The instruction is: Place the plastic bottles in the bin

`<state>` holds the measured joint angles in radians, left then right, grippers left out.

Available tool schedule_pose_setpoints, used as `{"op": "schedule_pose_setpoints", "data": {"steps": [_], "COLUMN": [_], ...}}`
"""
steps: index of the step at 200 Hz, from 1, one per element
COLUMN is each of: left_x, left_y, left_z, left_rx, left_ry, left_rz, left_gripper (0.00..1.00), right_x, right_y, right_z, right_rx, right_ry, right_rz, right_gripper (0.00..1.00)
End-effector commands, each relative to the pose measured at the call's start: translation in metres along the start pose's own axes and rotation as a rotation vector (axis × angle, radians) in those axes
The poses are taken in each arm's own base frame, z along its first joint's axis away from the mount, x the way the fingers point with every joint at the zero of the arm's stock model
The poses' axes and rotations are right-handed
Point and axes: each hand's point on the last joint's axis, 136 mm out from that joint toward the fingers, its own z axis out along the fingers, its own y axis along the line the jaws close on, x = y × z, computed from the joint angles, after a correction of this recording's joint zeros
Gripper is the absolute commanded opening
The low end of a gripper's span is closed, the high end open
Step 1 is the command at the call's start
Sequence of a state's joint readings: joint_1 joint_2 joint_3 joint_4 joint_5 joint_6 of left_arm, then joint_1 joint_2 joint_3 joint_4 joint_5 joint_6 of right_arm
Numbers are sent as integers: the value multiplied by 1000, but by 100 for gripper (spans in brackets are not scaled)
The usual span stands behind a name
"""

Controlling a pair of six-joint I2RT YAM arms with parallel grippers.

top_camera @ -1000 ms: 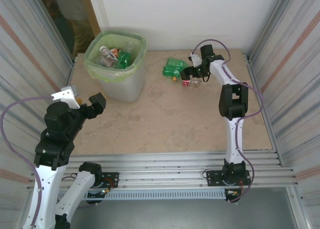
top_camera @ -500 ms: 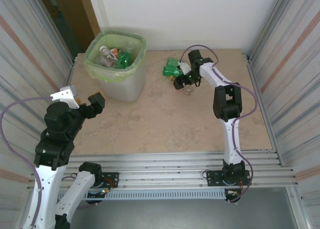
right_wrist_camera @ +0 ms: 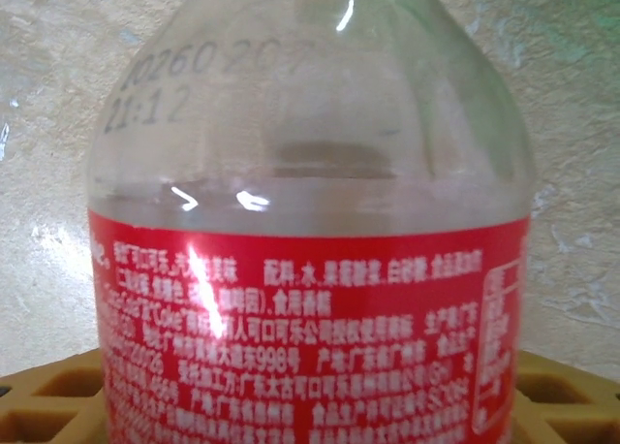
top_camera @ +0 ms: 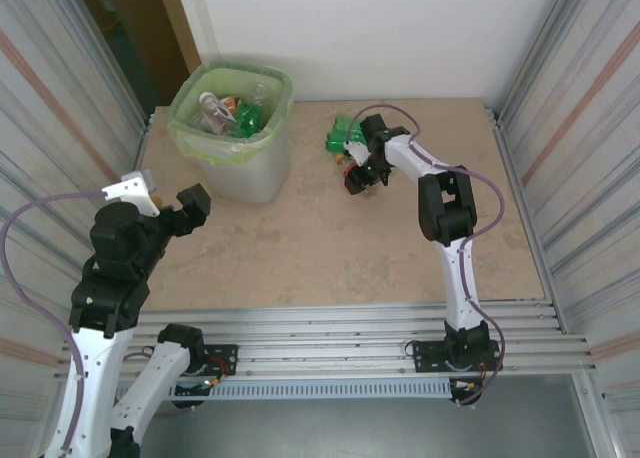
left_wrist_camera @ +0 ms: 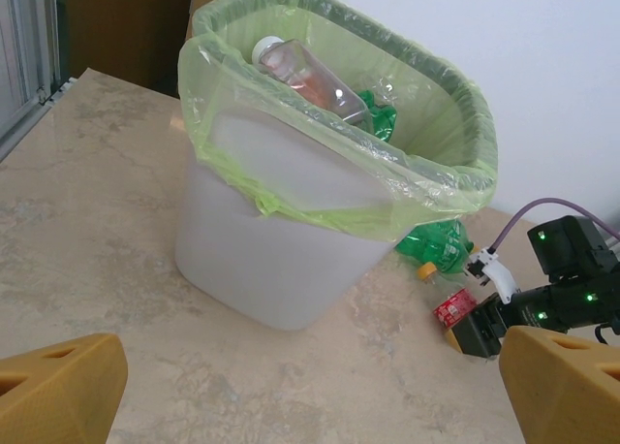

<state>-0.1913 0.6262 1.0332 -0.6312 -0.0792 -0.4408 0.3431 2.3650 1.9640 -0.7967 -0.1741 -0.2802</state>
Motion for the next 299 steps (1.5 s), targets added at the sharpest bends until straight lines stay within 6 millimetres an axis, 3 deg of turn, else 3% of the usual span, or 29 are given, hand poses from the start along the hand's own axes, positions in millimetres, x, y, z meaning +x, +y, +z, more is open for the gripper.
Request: {"op": "schedule_pose_setpoints", "data": {"steps": [1,21,24,34,61,99,145,181,247,299], "left_x": [0,1,0,1,2,-3,-13,-24,-15,-17], "left_y": [-2,-3,-4,-5,-10,-16,-41,-84,-186,-236], "left_z": [4,6,6,7,8,4,14,38,91,115], "left_rx": [11,23,25,34,60,95,196,320,605,744], "left_ry": [-11,-13,-15,-13,-9,-33,-38,-18,124,193], "left_rz": [-17,-28,-29,-35,-54,-74,-80,-34,34,26], "left_gripper": [99,99,99,99,99,99,99,99,99,96], "right_x": [14,10,19,19,9,-9,-18,-16,-35,-43], "right_y": [9,17,19,25,43,64,99,125,162,186], "right_z": [2,-5,-2,-6,-29,-78,-146,-186,-258,-289], "right_rx": [24,34,29,39,61,88,93,127,45,-51], "right_ry": [50,29,48,38,-39,-161,-331,-411,-658,-782], "right_rz": [-41,-49,-46,-50,-71,-72,-104,-152,-165,-215], "right_gripper": [51,46,45,43,36,28,30,31,32,35]}}
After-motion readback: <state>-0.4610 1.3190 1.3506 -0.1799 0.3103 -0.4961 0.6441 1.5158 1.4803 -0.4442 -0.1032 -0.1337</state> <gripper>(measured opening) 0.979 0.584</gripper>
